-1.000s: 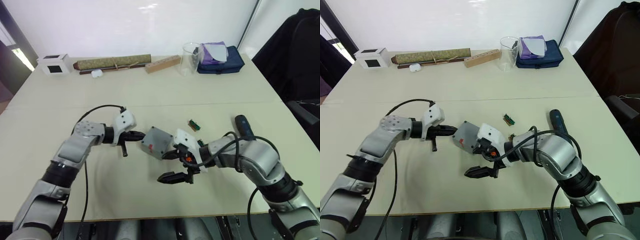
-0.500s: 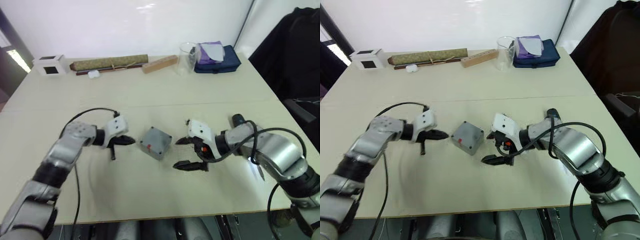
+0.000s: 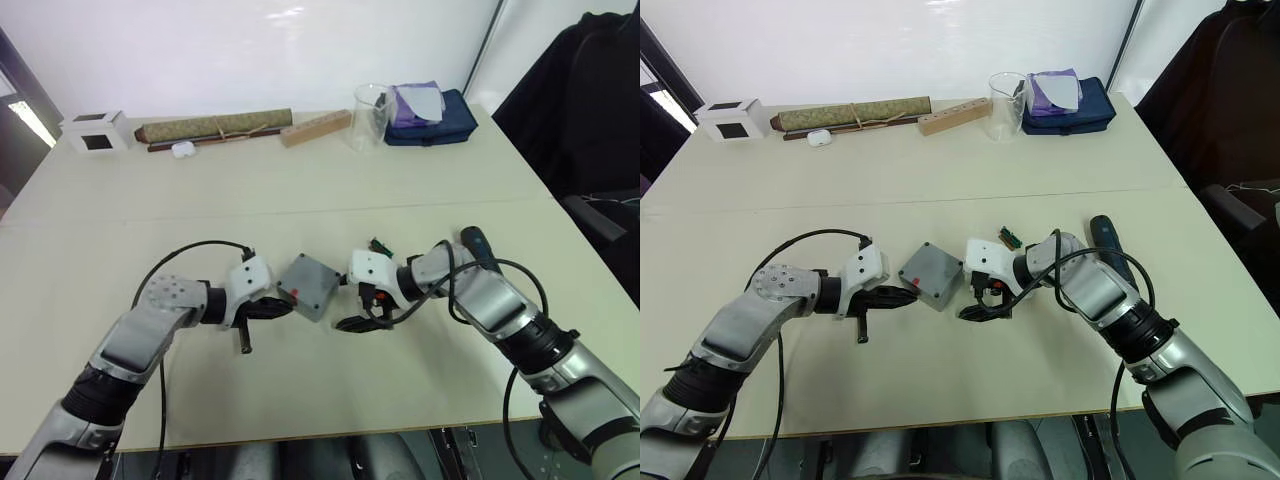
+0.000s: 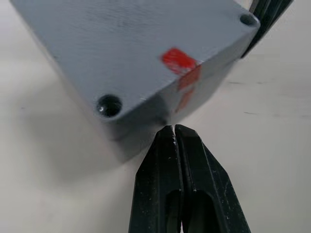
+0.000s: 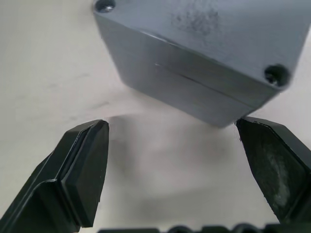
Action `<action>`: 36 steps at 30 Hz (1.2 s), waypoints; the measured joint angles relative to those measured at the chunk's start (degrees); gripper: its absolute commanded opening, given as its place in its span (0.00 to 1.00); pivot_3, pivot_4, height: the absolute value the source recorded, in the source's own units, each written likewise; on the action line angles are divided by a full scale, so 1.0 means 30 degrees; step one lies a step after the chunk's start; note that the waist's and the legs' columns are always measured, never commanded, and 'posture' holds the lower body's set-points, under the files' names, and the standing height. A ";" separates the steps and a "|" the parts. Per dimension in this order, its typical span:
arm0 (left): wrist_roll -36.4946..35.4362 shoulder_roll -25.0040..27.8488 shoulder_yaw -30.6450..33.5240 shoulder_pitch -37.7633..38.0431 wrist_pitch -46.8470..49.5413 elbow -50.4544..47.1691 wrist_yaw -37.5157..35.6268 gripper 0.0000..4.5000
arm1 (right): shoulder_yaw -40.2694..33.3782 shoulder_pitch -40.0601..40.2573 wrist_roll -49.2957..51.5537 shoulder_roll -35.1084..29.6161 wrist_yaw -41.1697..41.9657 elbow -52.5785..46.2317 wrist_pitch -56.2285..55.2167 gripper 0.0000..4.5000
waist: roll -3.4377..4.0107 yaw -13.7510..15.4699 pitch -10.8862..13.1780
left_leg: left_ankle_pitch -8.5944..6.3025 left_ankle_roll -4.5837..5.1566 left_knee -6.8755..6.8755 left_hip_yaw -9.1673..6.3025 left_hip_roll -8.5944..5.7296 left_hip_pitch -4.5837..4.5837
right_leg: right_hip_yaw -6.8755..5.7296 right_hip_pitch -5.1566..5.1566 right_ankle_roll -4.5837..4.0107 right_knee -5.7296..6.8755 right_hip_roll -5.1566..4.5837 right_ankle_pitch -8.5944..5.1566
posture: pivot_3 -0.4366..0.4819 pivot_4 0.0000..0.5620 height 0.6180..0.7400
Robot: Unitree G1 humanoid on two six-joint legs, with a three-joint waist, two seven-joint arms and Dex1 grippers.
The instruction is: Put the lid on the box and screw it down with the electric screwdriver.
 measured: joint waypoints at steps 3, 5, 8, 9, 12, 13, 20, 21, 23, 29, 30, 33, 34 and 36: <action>0.0132 0.0026 0.0047 -0.0126 -0.0162 0.0718 0.0143 0.00 | -0.0386 0.0529 0.0398 -0.0056 0.0366 -0.1271 0.0732 0.99 | 0.0000 -0.0006 0.0000 | 0.0000 0.0000 0.0001 -0.0001 0.0000 0.0003 | -0.0002 0.0000 -0.0001 0.0004 0.0000 0.0000 | 0.48 0.27 1.00; 0.0237 0.0019 0.0052 -0.0148 -0.0447 0.0948 0.0217 0.00 | -0.0630 0.1048 0.0610 -0.0105 0.0435 -0.2075 0.1360 0.99 | 0.0000 0.0004 0.0000 | 0.0000 0.0000 0.0001 -0.0001 -0.0001 0.0002 | -0.0002 0.0000 -0.0001 0.0005 -0.0001 0.0000 | 0.48 0.27 1.00; 0.0248 0.0065 0.0071 -0.0166 -0.0517 0.1117 0.0129 0.00 | -0.0852 0.1669 0.0916 -0.0117 0.0360 -0.3113 0.2184 0.99 | 0.0000 0.0012 0.0000 | 0.0000 0.0000 0.0001 -0.0001 -0.0001 0.0002 | -0.0002 0.0000 -0.0001 0.0007 -0.0002 0.0001 | 0.48 0.27 1.00; 0.0247 0.0083 0.0073 -0.0182 -0.0518 0.1165 0.0098 0.00 | -0.0921 0.1839 0.1005 -0.0103 0.0310 -0.3375 0.2374 0.99 | 0.0000 0.0012 0.0000 | 0.0000 0.0000 0.0003 0.0000 -0.0001 0.0002 | -0.0001 0.0000 -0.0001 0.0008 -0.0002 0.0001 | 0.48 0.27 1.00; 0.0247 0.0126 0.0050 -0.0604 -0.0520 0.1347 -0.0183 0.00 | -0.1197 0.2268 0.1125 -0.0016 -0.0134 -0.3953 0.3012 0.99 | -0.0001 0.0032 0.0000 | 0.0000 0.0000 0.0004 0.0000 -0.0004 0.0002 | -0.0002 0.0000 -0.0001 0.0012 -0.0001 0.0001 | 0.48 0.27 1.00; 0.0248 0.0166 0.0054 -0.0765 -0.0533 0.1373 -0.0235 0.00 | -0.1243 0.2317 0.1178 -0.0001 -0.0236 -0.4089 0.3184 0.99 | -0.0001 0.0029 0.0000 | 0.0000 0.0000 0.0004 0.0000 -0.0005 0.0002 | -0.0001 0.0000 -0.0001 0.0012 -0.0001 0.0000 | 0.48 0.27 1.00; -0.0771 0.0628 0.0604 -0.1408 -0.0172 0.1359 -0.1232 0.00 | -0.3593 0.3057 0.1957 -0.0301 -0.1420 -0.5356 0.4048 0.99 | -0.0003 0.0104 0.0001 | 0.0000 -0.0001 0.0006 -0.0013 -0.0004 -0.0010 | -0.0010 0.0000 -0.0001 0.0009 -0.0003 0.0000 | 0.48 0.27 1.00; -0.1250 0.1076 0.1221 -0.1661 0.0157 0.1378 -0.1483 0.00 | -0.4771 0.3320 0.2401 -0.0646 -0.1748 -0.5895 0.4529 0.99 | -0.0003 0.0096 0.0001 | 0.0000 -0.0001 0.0008 -0.0008 -0.0005 -0.0009 | -0.0008 0.0000 -0.0001 0.0009 -0.0005 0.0000 | 0.48 0.27 1.00; -0.2232 0.1593 0.2590 -0.2406 0.0813 0.1388 -0.1798 0.00 | -0.7267 0.3792 0.3218 -0.0886 -0.2523 -0.6812 0.5438 0.99 | -0.0007 0.0122 -0.0002 | 0.0000 0.0000 0.0008 -0.0011 -0.0005 -0.0005 | -0.0011 0.0002 0.0000 0.0010 -0.0003 0.0000 | 0.48 0.27 1.00; -0.5109 0.1660 0.3832 -0.3635 0.2903 -0.0038 -0.2439 0.00 | -1.1326 0.6359 0.4487 -0.0817 -0.4772 -0.8589 0.6856 0.99 | -0.0009 0.0134 -0.0006 | 0.0000 0.0001 0.0005 0.0001 -0.0012 -0.0006 | 0.0002 0.0015 0.0004 0.0004 -0.0011 -0.0001 | 0.48 0.27 1.00; -0.5337 0.1633 0.3790 -0.3688 0.3066 -0.0202 -0.2471 0.00 | -1.1492 0.6676 0.4543 -0.0803 -0.4981 -0.8619 0.6839 0.99 | -0.0009 0.0110 -0.0006 | 0.0000 0.0000 0.0005 0.0006 -0.0016 -0.0003 | 0.0008 0.0014 0.0004 0.0004 -0.0011 -0.0001 | 0.48 0.27 1.00; -0.5801 0.1223 0.3225 -0.4024 0.3463 -0.1020 -0.2519 0.00 | -1.1767 0.9091 0.4206 -0.0586 -0.5980 -0.8723 0.5973 0.99 | -0.0019 0.0087 -0.0013 | 0.0000 0.0000 0.0004 0.0003 -0.0013 0.0009 | 0.0010 0.0020 0.0003 0.0010 0.0005 -0.0002 | 0.48 0.27 1.00; -0.5828 0.1074 0.2953 -0.4113 0.3503 -0.1140 -0.2522 0.00 | -1.1630 0.9615 0.4024 -0.0339 -0.6310 -0.8518 0.5621 0.94 | -0.0019 0.0075 -0.0013 | 0.0000 0.0000 0.0005 0.0002 -0.0013 0.0011 | 0.0011 0.0020 0.0003 0.0014 0.0008 -0.0002 | 0.48 0.27 1.00; -0.5779 0.0955 0.2446 -0.4319 0.3596 -0.1102 -0.2541 0.00 | -1.1428 0.9962 0.3645 0.0172 -0.6979 -0.7950 0.4923 0.86 | -0.0019 -0.0059 -0.0012 | 0.0002 -0.0001 0.0006 0.0021 -0.0012 0.0024 | 0.0032 0.0017 0.0003 0.0020 0.0014 -0.0002 | 0.48 0.27 1.00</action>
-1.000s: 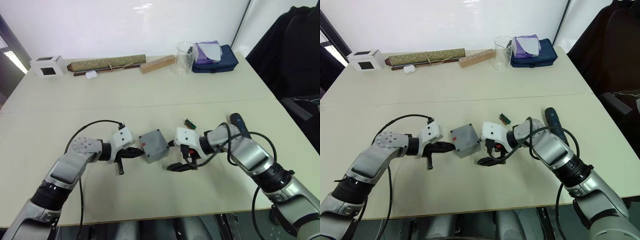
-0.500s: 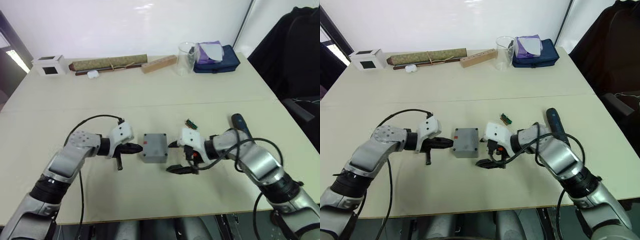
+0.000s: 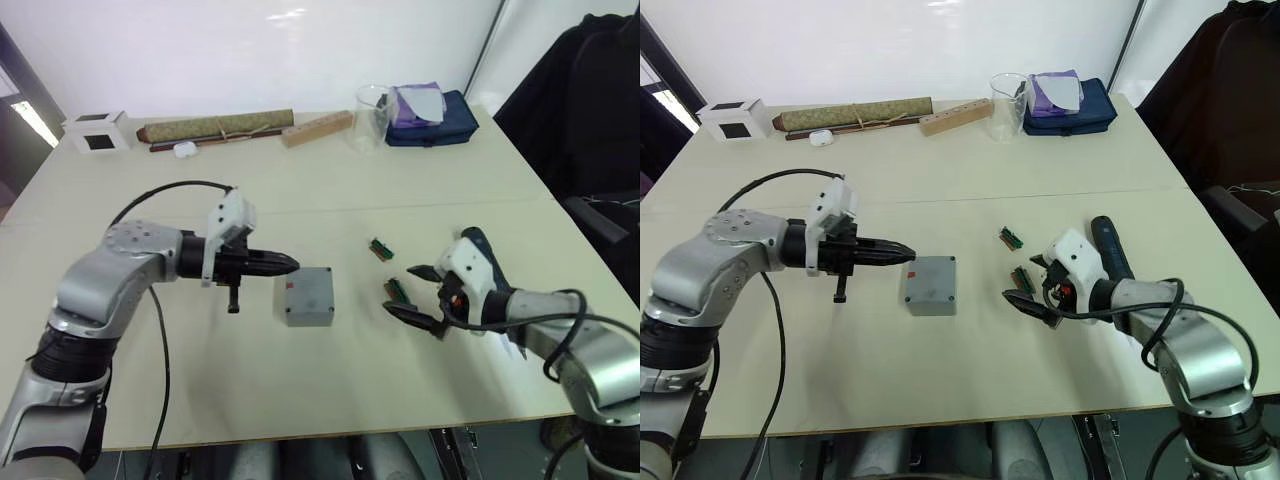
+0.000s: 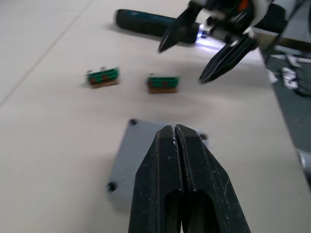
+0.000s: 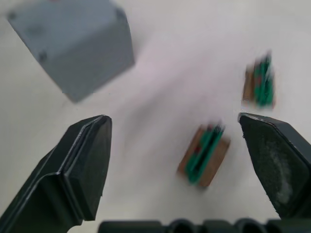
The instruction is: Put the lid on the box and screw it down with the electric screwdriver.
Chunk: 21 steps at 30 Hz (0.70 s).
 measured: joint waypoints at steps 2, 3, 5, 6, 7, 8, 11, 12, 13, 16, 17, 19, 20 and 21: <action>0.0044 -0.0038 -0.0427 -0.0084 -0.0022 0.0000 -0.0087 0.00 | 0.0115 0.0012 -0.0350 0.0575 -0.0602 0.0681 -0.0679 0.69 | 0.0001 -0.0032 -0.0001 | 0.0000 0.0000 -0.0002 0.0014 0.0006 0.0019 | 0.0015 0.0001 -0.0001 0.0015 0.0011 0.0000 | 0.48 0.27 1.00; 0.0134 -0.0002 -0.0696 -0.0081 -0.0133 0.0042 -0.0153 0.00 | 0.0301 0.0000 -0.0538 0.0836 -0.0905 0.1154 -0.1100 0.63 | 0.0000 -0.0018 -0.0001 | 0.0000 0.0000 -0.0002 0.0009 0.0010 0.0026 | 0.0015 0.0002 -0.0003 0.0022 0.0021 -0.0001 | 0.48 0.27 1.00; 0.0238 0.0004 -0.0861 -0.0081 -0.0263 0.0290 -0.0192 0.00 | 0.0694 -0.0168 -0.0959 0.1219 -0.1328 0.2100 -0.1811 0.55 | 0.0002 0.0010 -0.0001 | 0.0001 -0.0001 -0.0001 0.0007 0.0010 0.0022 | 0.0015 0.0001 -0.0003 0.0023 0.0023 -0.0002 | 0.48 0.27 1.00; 0.0284 0.0043 -0.0861 -0.0082 -0.0298 0.0416 -0.0195 0.00 | 0.0844 -0.0240 -0.1135 0.1239 -0.1477 0.2449 -0.2029 0.55 | 0.0002 0.0018 0.0000 | 0.0001 -0.0001 -0.0001 0.0008 0.0009 0.0021 | 0.0015 0.0001 -0.0003 0.0022 0.0021 -0.0002 | 0.48 0.27 1.00; 0.0347 0.0114 -0.0861 -0.0081 -0.0325 0.0490 -0.0212 0.00 | 0.0957 -0.0315 -0.1247 0.1244 -0.1596 0.2737 -0.2259 0.55 | 0.0001 0.0025 -0.0001 | 0.0001 -0.0001 -0.0001 0.0006 0.0008 0.0017 | 0.0015 0.0002 -0.0003 0.0020 0.0020 -0.0002 | 0.48 0.27 1.00; 0.0410 0.0190 -0.0860 -0.0081 -0.0369 0.0602 -0.0224 0.00 | 0.1069 -0.0439 -0.1345 0.1292 -0.1674 0.3021 -0.2460 0.55 | 0.0001 0.0026 -0.0001 | 0.0001 -0.0001 0.0000 0.0009 0.0006 0.0017 | 0.0016 0.0002 -0.0003 0.0019 0.0015 -0.0002 | 0.48 0.27 1.00; 0.0433 0.0293 -0.0856 -0.0074 -0.0398 0.0851 -0.0257 0.00 | 0.1259 -0.0656 -0.1408 0.1532 -0.1776 0.3428 -0.2886 0.55 | 0.0001 0.0032 -0.0001 | 0.0001 -0.0001 0.0000 0.0004 0.0006 0.0016 | 0.0015 0.0002 -0.0003 0.0020 0.0016 -0.0002 | 0.48 0.27 1.00; 0.0432 0.0298 -0.0856 -0.0073 -0.0397 0.0850 -0.0255 0.00 | 0.1291 -0.0710 -0.1418 0.1554 -0.1811 0.3535 -0.3023 0.55 | 0.0001 0.0033 -0.0001 | 0.0001 -0.0001 0.0000 0.0005 0.0006 0.0016 | 0.0015 0.0001 -0.0003 0.0020 0.0015 -0.0002 | 0.48 0.27 1.00; 0.0431 0.0315 -0.0852 -0.0063 -0.0397 0.0850 -0.0233 0.00 | 0.1307 -0.0769 -0.1453 0.1601 -0.1855 0.3612 -0.3121 0.55 | 0.0001 0.0039 -0.0001 | 0.0001 -0.0002 0.0000 0.0006 0.0005 0.0016 | 0.0015 0.0001 -0.0003 0.0020 0.0014 -0.0002 | 0.48 0.27 1.00; 0.0428 0.0336 -0.0811 0.0059 -0.0396 0.0839 -0.0099 0.00 | 0.1343 -0.1012 -0.1550 0.1715 -0.1881 0.3970 -0.3370 0.55 | 0.0001 0.0036 -0.0001 | 0.0001 -0.0002 0.0000 0.0006 0.0005 0.0016 | 0.0016 0.0002 -0.0003 0.0020 0.0014 -0.0001 | 0.48 0.27 1.00; 0.0427 0.0337 -0.0796 0.0165 -0.0394 0.0823 -0.0041 0.00 | 0.1355 -0.1092 -0.1567 0.1720 -0.1881 0.4110 -0.3497 0.55 | 0.0001 0.0036 -0.0001 | 0.0001 -0.0002 0.0000 0.0005 0.0005 0.0017 | 0.0015 0.0001 -0.0003 0.0021 0.0015 -0.0001 | 0.48 0.27 1.00; 0.0426 0.0337 -0.0781 0.0426 -0.0394 0.0780 0.0062 0.00 | 0.1355 -0.1169 -0.1585 0.1720 -0.1881 0.4280 -0.3612 0.44 | 0.0001 0.0035 -0.0001 | 0.0001 -0.0001 -0.0001 0.0003 0.0006 0.0017 | 0.0015 0.0002 -0.0003 0.0022 0.0016 -0.0001 | 0.48 0.27 1.00; 0.0425 0.0336 -0.0781 0.0541 -0.0386 0.0760 0.0129 0.00 | 0.1357 -0.1167 -0.1588 0.1720 -0.1880 0.4333 -0.3658 0.40 | 0.0002 0.0035 -0.0001 | 0.0001 -0.0002 -0.0001 0.0003 0.0007 0.0017 | 0.0015 0.0002 -0.0003 0.0022 0.0016 -0.0001 | 0.48 0.27 1.00; 0.0424 0.0335 -0.0780 0.0667 -0.0376 0.0708 0.0252 0.00 | 0.1364 -0.1167 -0.1593 0.1720 -0.1880 0.4408 -0.3726 0.31 | 0.0001 0.0035 -0.0001 | 0.0001 -0.0002 0.0000 0.0003 0.0007 0.0017 | 0.0014 0.0001 -0.0003 0.0022 0.0016 -0.0001 | 0.48 0.27 1.00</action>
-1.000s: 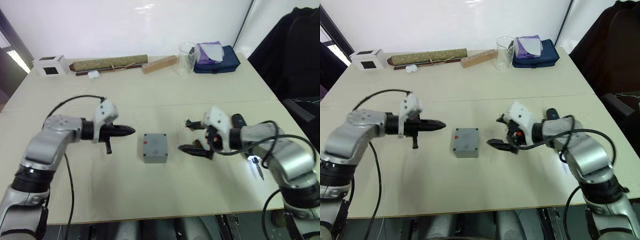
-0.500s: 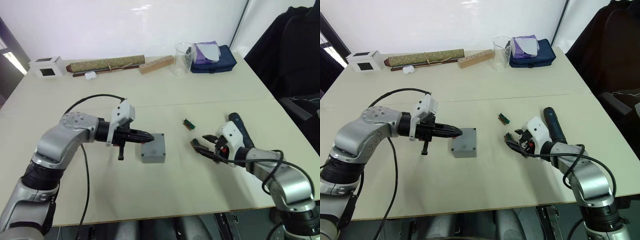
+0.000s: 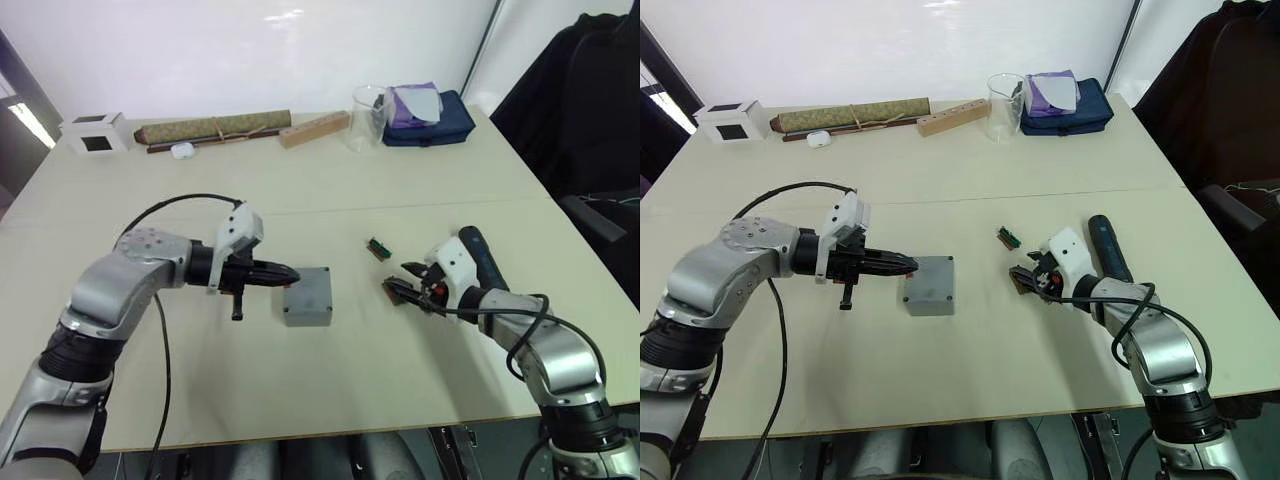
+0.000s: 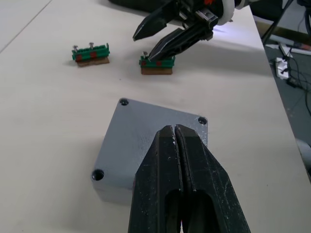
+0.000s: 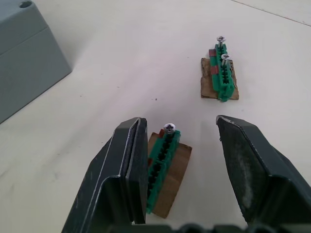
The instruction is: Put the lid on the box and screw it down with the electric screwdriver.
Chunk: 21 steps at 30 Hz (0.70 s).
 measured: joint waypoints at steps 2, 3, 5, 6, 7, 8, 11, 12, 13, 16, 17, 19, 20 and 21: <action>-0.0003 0.0001 0.0005 0.0042 0.0021 -0.0054 0.0122 0.00 | 0.0050 -0.0012 -0.0038 0.0000 0.0000 0.0142 -0.0136 0.13 | 0.0000 0.0003 0.0000 | 0.0000 0.0000 0.0000 0.0001 0.0000 0.0000 | 0.0001 0.0000 0.0000 0.0001 -0.0001 0.0000 | 0.48 0.27 1.00; -0.0003 0.0001 0.0012 0.0043 0.0021 -0.0106 0.0158 0.00 | 0.0131 -0.0060 -0.0100 0.0000 0.0000 0.0218 -0.0164 0.05 | 0.0000 0.0002 0.0000 | 0.0000 0.0000 0.0000 0.0001 -0.0001 0.0000 | 0.0001 0.0000 0.0000 0.0000 -0.0001 0.0000 | 0.48 0.27 1.00; -0.0009 -0.0002 0.0014 0.0043 0.0019 -0.0246 0.0180 0.00 | 0.0410 -0.0137 -0.0255 0.0010 -0.0001 0.0364 -0.0171 0.01 | 0.0000 0.0001 0.0000 | 0.0000 0.0000 0.0000 0.0001 -0.0001 0.0001 | 0.0001 0.0000 0.0000 0.0001 -0.0001 0.0001 | 0.48 0.27 1.00; -0.0008 -0.0002 0.0014 0.0043 0.0019 -0.0247 0.0184 0.00 | 0.0543 -0.0180 -0.0325 0.0017 -0.0002 0.0448 -0.0171 0.01 | 0.0000 0.0002 0.0000 | 0.0000 0.0000 0.0000 0.0001 -0.0001 0.0000 | 0.0001 0.0000 0.0000 0.0001 0.0000 0.0000 | 0.48 0.27 1.00; -0.0007 0.0000 0.0015 0.0044 0.0016 -0.0241 0.0183 0.00 | 0.0601 -0.0228 -0.0340 0.0051 -0.0002 0.0497 -0.0171 0.01 | 0.0000 0.0002 0.0000 | 0.0000 0.0000 0.0000 0.0001 -0.0001 0.0000 | 0.0001 0.0000 0.0000 0.0001 0.0000 0.0000 | 0.48 0.27 1.00; -0.0006 0.0001 0.0015 0.0043 0.0008 -0.0239 0.0184 0.00 | 0.0612 -0.0293 -0.0347 0.0079 -0.0002 0.0524 -0.0171 0.01 | 0.0000 0.0002 0.0000 | 0.0000 0.0000 0.0001 0.0002 -0.0001 0.0000 | 0.0001 0.0000 0.0000 0.0001 -0.0001 0.0000 | 0.48 0.27 1.00; 0.0013 0.0021 0.0016 0.0044 -0.0060 -0.0138 0.0176 0.00 | 0.0617 -0.0301 -0.0341 0.0079 0.0016 0.0513 -0.0153 0.01 | 0.0000 0.0003 0.0000 | 0.0000 0.0000 0.0000 0.0001 -0.0001 0.0000 | 0.0000 0.0000 0.0000 0.0001 -0.0001 0.0001 | 0.48 0.27 1.00; 0.0019 0.0036 0.0016 0.0044 -0.0148 -0.0055 0.0172 0.00 | 0.0617 -0.0297 -0.0335 0.0079 0.0034 0.0504 -0.0148 0.01 | 0.0000 0.0003 0.0000 | 0.0000 0.0000 0.0000 0.0000 -0.0001 0.0000 | 0.0000 0.0000 0.0000 0.0001 0.0000 0.0001 | 0.48 0.27 1.00; 0.0028 0.0048 0.0016 0.0044 -0.0247 0.0091 0.0164 0.00 | 0.0617 -0.0258 -0.0329 0.0078 0.0054 0.0434 -0.0128 0.01 | 0.0000 0.0003 0.0000 | 0.0001 0.0000 0.0000 0.0001 -0.0001 0.0000 | 0.0001 0.0000 0.0000 0.0001 -0.0001 0.0001 | 0.48 0.27 1.00; 0.0128 0.0062 0.0015 0.0044 -0.0389 0.0329 0.0160 0.00 | 0.0617 -0.0119 -0.0323 0.0063 0.0076 0.0143 -0.0095 0.01 | 0.0000 0.0003 0.0000 | 0.0000 0.0000 0.0001 0.0002 -0.0001 0.0000 | 0.0001 0.0000 0.0000 0.0001 -0.0001 0.0001 | 0.48 0.27 1.00; 0.0163 0.0062 0.0016 0.0045 -0.0418 0.0374 0.0160 0.00 | 0.0617 -0.0039 -0.0324 0.0046 0.0081 0.0011 -0.0091 0.01 | 0.0000 0.0003 0.0000 | 0.0000 0.0000 0.0000 0.0001 -0.0001 0.0000 | 0.0001 0.0000 0.0000 0.0001 -0.0001 0.0001 | 0.48 0.27 1.00; 0.0183 0.0060 0.0014 0.0046 -0.0458 0.0397 0.0163 0.00 | 0.0615 0.0080 -0.0321 0.0037 0.0092 -0.0128 -0.0064 0.01 | 0.0000 0.0004 0.0000 | 0.0000 -0.0001 0.0000 0.0001 -0.0001 0.0000 | 0.0000 0.0000 0.0000 0.0001 -0.0001 0.0001 | 0.48 0.27 1.00; 0.0191 0.0055 0.0014 0.0046 -0.0500 0.0396 0.0165 0.00 | 0.0614 0.0103 -0.0320 0.0026 0.0102 -0.0132 -0.0022 0.01 | 0.0000 0.0003 0.0000 | 0.0000 0.0000 0.0001 0.0002 -0.0001 0.0000 | 0.0001 0.0000 0.0000 0.0001 -0.0002 0.0001 | 0.48 0.27 1.00; 0.0203 0.0030 0.0012 0.0046 -0.0548 0.0397 0.0174 0.00 | 0.0611 0.0114 -0.0320 0.0008 0.0121 -0.0132 -0.0005 0.01 | 0.0000 0.0004 0.0000 | 0.0000 -0.0001 0.0001 0.0002 -0.0001 0.0000 | 0.0001 0.0000 0.0000 0.0001 -0.0002 0.0001 | 0.48 0.27 1.00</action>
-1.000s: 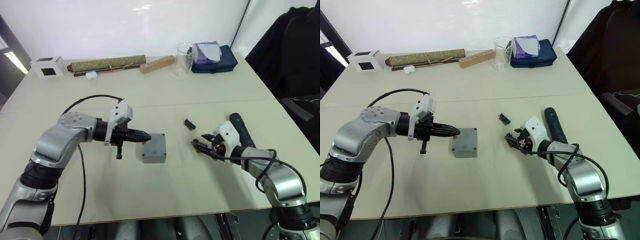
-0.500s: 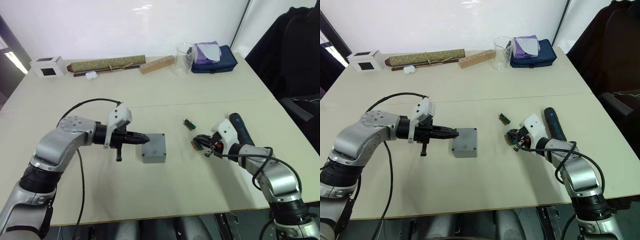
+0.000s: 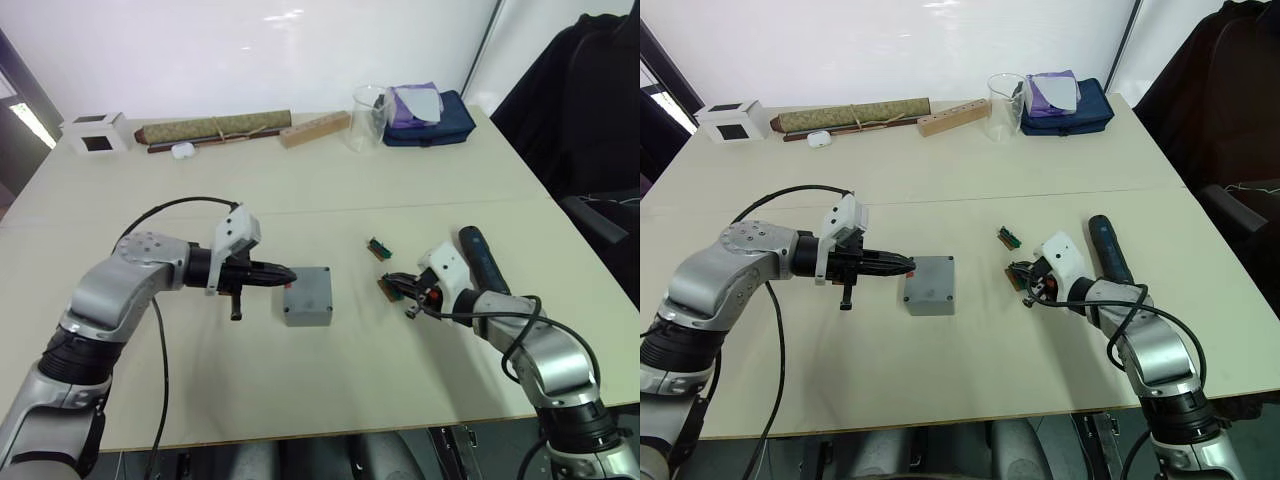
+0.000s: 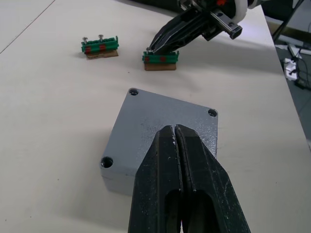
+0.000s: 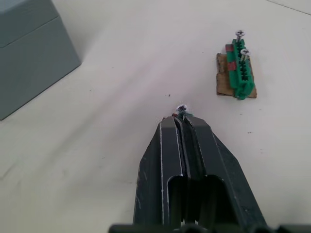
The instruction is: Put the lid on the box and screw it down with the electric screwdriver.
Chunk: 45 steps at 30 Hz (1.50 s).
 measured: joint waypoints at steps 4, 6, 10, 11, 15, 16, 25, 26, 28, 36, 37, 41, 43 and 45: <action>0.0106 -0.0196 -0.0023 0.0011 -0.0102 -0.0004 0.0151 0.00 | -0.0031 0.0049 0.0003 -0.0115 0.0120 0.0000 -0.0002 0.01 | 0.0000 0.0001 0.0000 | 0.0000 0.0001 0.0000 -0.0001 0.0000 0.0000 | -0.0001 0.0000 0.0000 0.0000 0.0000 0.0000 | 0.48 0.27 1.00; 0.0168 -0.0217 -0.0025 0.0045 -0.0105 -0.0003 0.0203 0.00 | -0.0047 0.0049 0.0006 -0.0121 0.0127 0.0000 -0.0002 0.01 | 0.0000 0.0001 0.0000 | 0.0000 0.0000 0.0000 -0.0001 0.0000 0.0000 | 0.0000 0.0000 0.0000 0.0001 0.0000 0.0000 | 0.48 0.27 1.00; 0.0192 -0.0256 -0.0025 0.0056 -0.0151 0.0014 0.0210 0.00 | -0.0047 -0.0055 0.0006 -0.0118 0.0105 0.0001 -0.0001 0.07 | 0.0000 -0.0008 0.0000 | 0.0000 0.0000 0.0000 -0.0002 0.0000 0.0001 | -0.0001 0.0000 0.0000 0.0001 0.0002 0.0000 | 0.48 0.27 1.00; 0.0195 -0.0257 -0.0025 0.0055 -0.0151 0.0018 0.0212 0.00 | -0.0047 -0.0108 0.0007 -0.0118 0.0109 0.0001 -0.0005 0.15 | 0.0001 -0.0004 0.0000 | 0.0000 0.0000 0.0000 -0.0002 0.0000 0.0001 | -0.0001 0.0000 0.0000 0.0002 0.0001 0.0000 | 0.48 0.27 1.00; 0.0203 -0.0261 -0.0024 0.0054 -0.0152 0.0037 0.0263 0.00 | -0.0047 -0.0392 0.0040 -0.0107 0.0095 0.0029 0.0117 0.47 | 0.0000 -0.0001 0.0000 | 0.0000 0.0000 0.0000 -0.0001 0.0000 0.0000 | 0.0000 0.0000 0.0000 0.0002 0.0000 0.0000 | 0.48 0.27 1.00; 0.0206 -0.0263 -0.0024 0.0054 -0.0154 0.0047 0.0266 0.00 | -0.0048 -0.0526 0.0107 -0.0096 0.0085 0.0030 0.0182 0.47 | 0.0000 -0.0001 0.0000 | 0.0000 0.0000 0.0000 -0.0002 0.0000 0.0001 | -0.0001 0.0000 0.0000 0.0002 0.0001 0.0000 | 0.48 0.27 1.00; 0.0221 -0.0260 -0.0024 0.0055 -0.0155 0.0160 0.0377 0.00 | -0.0009 -0.0821 0.0176 0.0189 -0.0004 0.0449 0.0246 0.47 | 0.0000 -0.0002 0.0000 | 0.0000 0.0000 0.0000 -0.0002 0.0000 0.0000 | -0.0002 0.0000 0.0000 0.0004 0.0000 0.0001 | 0.48 0.27 1.00; 0.0221 -0.0260 -0.0023 0.0056 -0.0154 0.0158 0.0406 0.00 | 0.0017 -0.0844 0.0177 0.0238 -0.0008 0.0525 0.0242 0.47 | 0.0000 -0.0002 0.0000 | 0.0000 0.0000 0.0000 -0.0003 -0.0001 0.0000 | -0.0002 0.0000 0.0000 0.0004 -0.0001 0.0000 | 0.48 0.27 1.00; 0.0220 -0.0260 -0.0023 0.0090 -0.0137 0.0128 0.0499 0.00 | 0.0135 -0.1055 0.0166 0.0419 -0.0051 0.0817 0.0235 0.47 | 0.0001 -0.0014 0.0000 | 0.0000 0.0000 0.0000 0.0000 0.0000 0.0001 | 0.0000 0.0000 0.0000 0.0005 -0.0001 0.0001 | 0.48 0.27 1.00; 0.0220 -0.0241 -0.0022 0.0098 -0.0121 0.0084 0.0602 0.00 | 0.0624 -0.1564 -0.0266 0.0541 -0.0101 0.1347 -0.0136 0.01 | 0.0001 -0.0005 0.0000 | 0.0001 -0.0001 0.0001 -0.0002 -0.0002 0.0002 | -0.0001 0.0000 -0.0001 0.0009 -0.0005 0.0002 | 0.48 0.27 1.00; 0.0220 -0.0242 -0.0022 0.0097 -0.0121 0.0084 0.0601 0.00 | 0.0676 -0.1603 -0.0348 0.0540 -0.0101 0.1356 -0.0138 0.01 | 0.0001 -0.0004 0.0000 | 0.0001 -0.0001 0.0001 -0.0002 -0.0002 0.0001 | -0.0001 0.0000 -0.0001 0.0009 -0.0004 0.0002 | 0.48 0.27 1.00; 0.0222 -0.0239 -0.0022 0.0095 -0.0121 0.0088 0.0602 0.00 | 0.0711 -0.1581 -0.0390 0.0536 -0.0084 0.1312 -0.0145 0.01 | 0.0001 -0.0004 0.0000 | 0.0001 -0.0001 0.0001 -0.0002 -0.0002 0.0001 | -0.0001 0.0000 -0.0001 0.0010 -0.0004 0.0002 | 0.48 0.27 1.00; 0.0222 -0.0240 -0.0022 0.0095 -0.0121 0.0092 0.0608 0.00 | 0.0706 -0.1534 -0.0374 0.0528 -0.0062 0.1255 -0.0144 0.01 | 0.0001 -0.0005 0.0000 | 0.0001 -0.0001 0.0001 -0.0003 -0.0002 0.0002 | -0.0002 0.0000 -0.0001 0.0010 -0.0003 0.0002 | 0.48 0.27 1.00; 0.0222 -0.0241 -0.0022 0.0094 -0.0120 0.0093 0.0626 0.00 | 0.0666 -0.1479 -0.0335 0.0509 -0.0015 0.1149 -0.0129 0.01 | 0.0001 -0.0004 0.0000 | 0.0001 -0.0001 0.0001 -0.0003 -0.0001 0.0002 | -0.0002 0.0000 -0.0001 0.0010 -0.0004 0.0002 | 0.48 0.27 1.00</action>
